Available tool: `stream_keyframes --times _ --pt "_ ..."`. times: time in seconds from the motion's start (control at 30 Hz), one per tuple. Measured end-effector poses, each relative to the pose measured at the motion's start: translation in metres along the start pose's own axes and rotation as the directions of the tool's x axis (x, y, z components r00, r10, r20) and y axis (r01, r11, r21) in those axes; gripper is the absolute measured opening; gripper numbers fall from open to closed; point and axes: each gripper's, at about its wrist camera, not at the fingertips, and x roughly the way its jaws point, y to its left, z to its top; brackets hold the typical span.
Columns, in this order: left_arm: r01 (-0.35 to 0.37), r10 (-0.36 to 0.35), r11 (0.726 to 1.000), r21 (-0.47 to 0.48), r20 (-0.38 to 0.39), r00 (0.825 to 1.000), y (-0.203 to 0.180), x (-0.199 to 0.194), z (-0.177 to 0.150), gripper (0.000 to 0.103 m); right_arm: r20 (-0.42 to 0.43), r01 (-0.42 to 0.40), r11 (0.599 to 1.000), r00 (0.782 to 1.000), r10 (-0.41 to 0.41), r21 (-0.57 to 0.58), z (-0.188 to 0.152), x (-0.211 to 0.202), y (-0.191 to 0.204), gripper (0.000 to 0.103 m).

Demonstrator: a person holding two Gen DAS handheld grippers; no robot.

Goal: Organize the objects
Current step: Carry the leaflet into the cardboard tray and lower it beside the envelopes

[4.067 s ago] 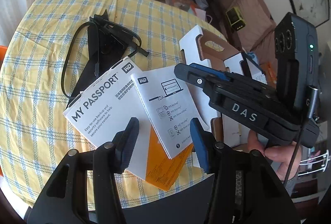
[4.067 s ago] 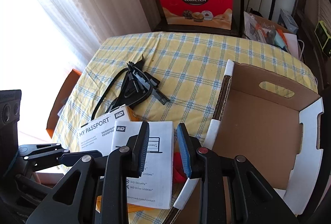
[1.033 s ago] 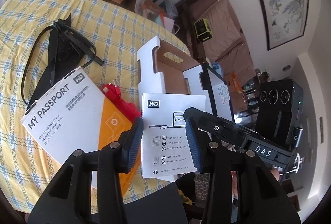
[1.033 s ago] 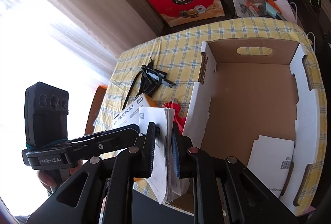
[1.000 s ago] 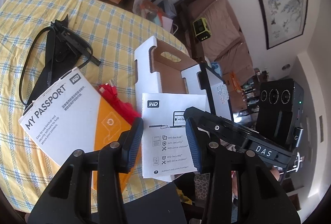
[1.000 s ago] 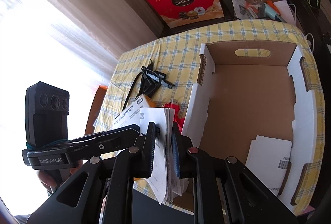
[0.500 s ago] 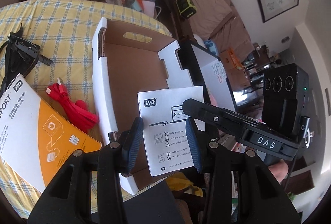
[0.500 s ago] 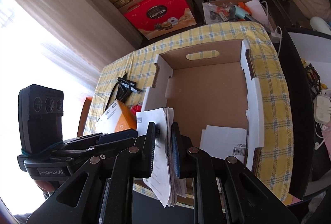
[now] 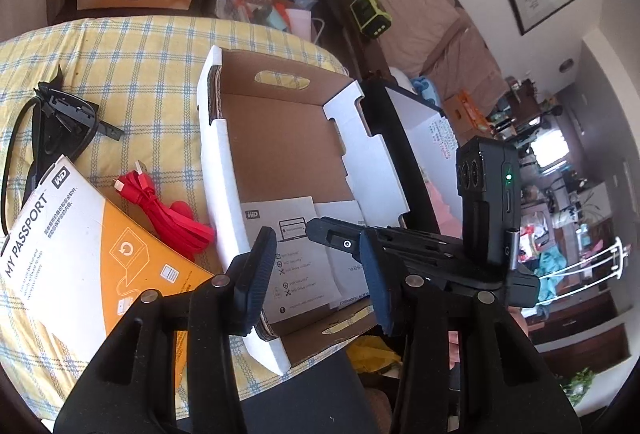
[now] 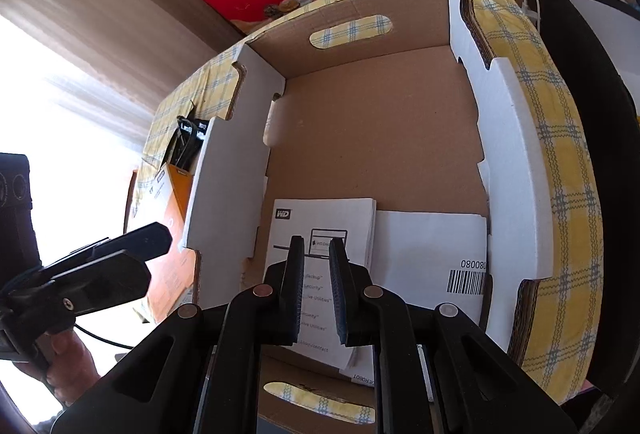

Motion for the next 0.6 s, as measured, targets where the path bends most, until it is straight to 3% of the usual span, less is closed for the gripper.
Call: stream_keyframes --times 0.1,0.17,0.2,0.27,0.6 --pt "0.000 0.000 1.000 -0.006 0.015 1.000 0.002 -0.008 0.002 0.040 0.047 0.054 0.998 0.997 -0.053 -0.028 0.007 -0.008 0.005 0.014" --pt "0.001 0.000 1.000 -0.012 0.028 1.000 0.003 -0.015 0.002 0.041 0.065 0.097 0.994 0.993 -0.094 -0.041 0.016 -0.011 0.007 0.019" --pt "0.002 -0.001 1.000 -0.014 0.034 0.999 0.004 -0.018 0.003 0.042 0.066 0.133 0.990 0.989 -0.130 -0.048 0.020 -0.009 0.007 0.024" --pt "0.006 -0.005 1.000 -0.015 0.043 0.999 0.005 -0.023 0.002 0.044 0.042 0.176 0.984 0.984 -0.174 -0.040 0.025 -0.002 0.004 0.024" --pt "0.020 -0.017 0.999 -0.051 0.049 0.999 0.016 -0.029 0.002 0.044 -0.063 0.168 0.982 0.983 -0.174 -0.089 0.013 0.025 0.013 0.023"
